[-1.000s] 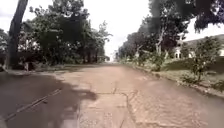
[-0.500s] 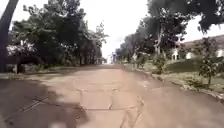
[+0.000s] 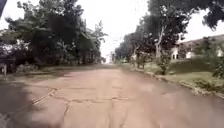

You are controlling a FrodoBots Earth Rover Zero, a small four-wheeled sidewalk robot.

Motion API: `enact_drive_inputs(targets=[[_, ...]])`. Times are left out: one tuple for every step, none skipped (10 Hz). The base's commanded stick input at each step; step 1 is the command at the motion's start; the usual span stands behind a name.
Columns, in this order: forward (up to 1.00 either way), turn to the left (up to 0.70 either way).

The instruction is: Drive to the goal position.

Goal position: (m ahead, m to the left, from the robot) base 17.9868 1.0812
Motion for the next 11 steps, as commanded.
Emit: enact_drive_inputs(targets=[[1.0,0.0],[1.0,0.0],[1.0,0.0],[1.0,0.0],[1.0,0.0],[1.0,0.0],[1.0,0.0],[1.0,0.0],[1.0,0.0],[1.0,0.0],[1.0,0.0]])
